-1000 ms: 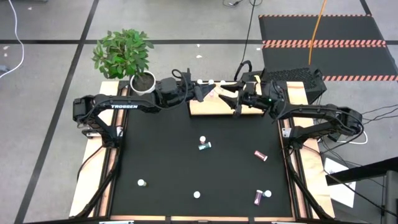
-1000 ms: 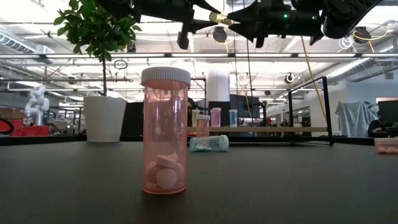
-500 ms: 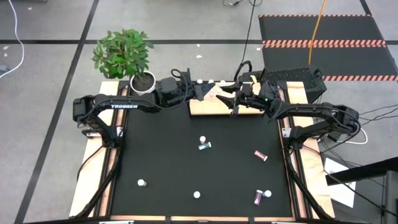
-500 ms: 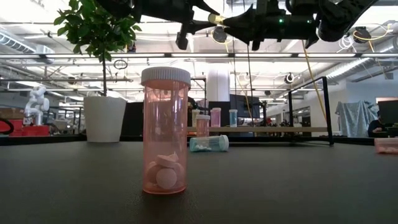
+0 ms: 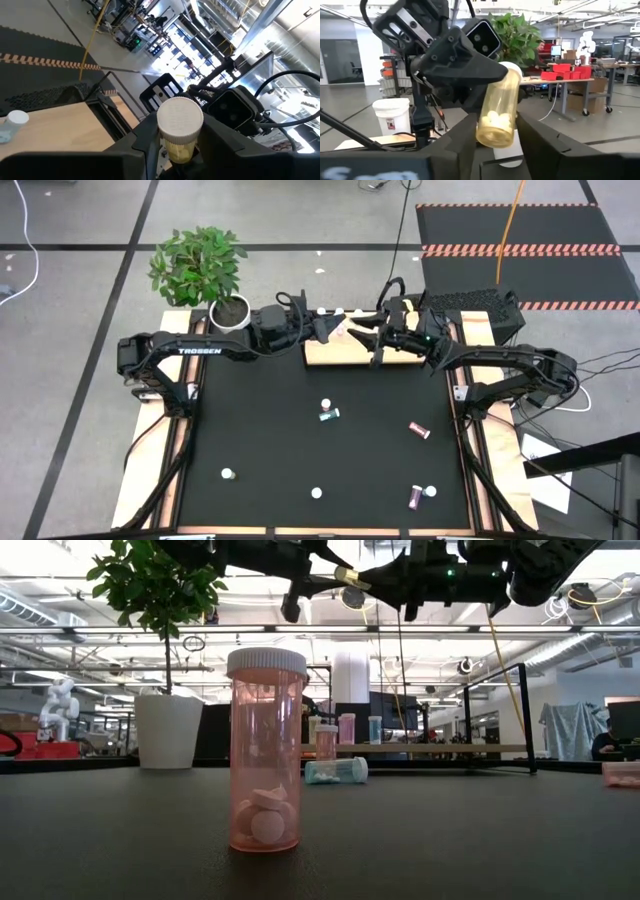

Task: Pick and place medicine bottles onto shelf by color
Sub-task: Put the right yellow pill bottle aligned with the other yellow pill bottle on the shelf

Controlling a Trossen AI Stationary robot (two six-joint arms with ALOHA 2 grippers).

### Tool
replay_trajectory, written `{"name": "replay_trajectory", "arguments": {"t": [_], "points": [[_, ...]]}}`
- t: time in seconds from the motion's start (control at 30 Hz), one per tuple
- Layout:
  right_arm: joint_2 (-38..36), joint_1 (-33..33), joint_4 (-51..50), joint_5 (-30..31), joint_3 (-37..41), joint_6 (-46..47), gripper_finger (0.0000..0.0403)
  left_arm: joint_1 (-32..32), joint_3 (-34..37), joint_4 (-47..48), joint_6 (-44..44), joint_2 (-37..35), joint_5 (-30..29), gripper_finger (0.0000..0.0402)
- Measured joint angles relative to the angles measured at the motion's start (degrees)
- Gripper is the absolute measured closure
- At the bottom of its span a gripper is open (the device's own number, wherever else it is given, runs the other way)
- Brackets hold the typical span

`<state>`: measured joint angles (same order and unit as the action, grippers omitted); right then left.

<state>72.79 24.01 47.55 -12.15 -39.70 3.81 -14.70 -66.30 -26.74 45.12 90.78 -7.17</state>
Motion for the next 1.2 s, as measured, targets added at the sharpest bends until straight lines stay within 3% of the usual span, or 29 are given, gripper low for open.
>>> {"name": "replay_trajectory", "arguments": {"t": [0.2, 0.37, 0.5, 0.57, 0.77, 1.0, 1.2], "points": [[-0.04, 0.09, -0.48, 0.27, 0.0, -0.01, 0.0315, -0.07, 0.02, 0.12, -4.44, 0.0, 1.21, 0.0284], [-0.04, 1.69, -0.83, -1.86, 0.0, 3.64, 0.0305, -0.1, 0.02, 1.21, -11.6, -0.13, 2.63, 0.0258], [-0.04, 4.83, -0.63, -9.64, 0.0, 13.05, 0.029, 0.13, 0.09, 6.0, -33.35, -1.38, 8.11, 0.02], [-0.04, 6.43, -0.43, -14.65, 0.0, 17.16, 0.0292, 0.26, 0.09, 6.9, -40.25, -2.27, 9.69, 0.0169], [-0.04, 9.49, 1.45, -27.35, 0.0, 21.46, 0.0308, -1.16, 0.09, 5.47, -42.01, -4.58, 14.79, 0.0101], [-0.04, 10.05, 2.03, -33.9, 0.0, 22.77, 0.0298, -4.06, 0.0, 3.32, -40.97, -4.59, 26.08, 0.011], [-0.03, 10.05, 4.54, -36.06, 0.0, 28.68, 0.0301, -3.55, -1.71, 2.69, -46.26, -4.35, 28.18, 0.0134]]}}
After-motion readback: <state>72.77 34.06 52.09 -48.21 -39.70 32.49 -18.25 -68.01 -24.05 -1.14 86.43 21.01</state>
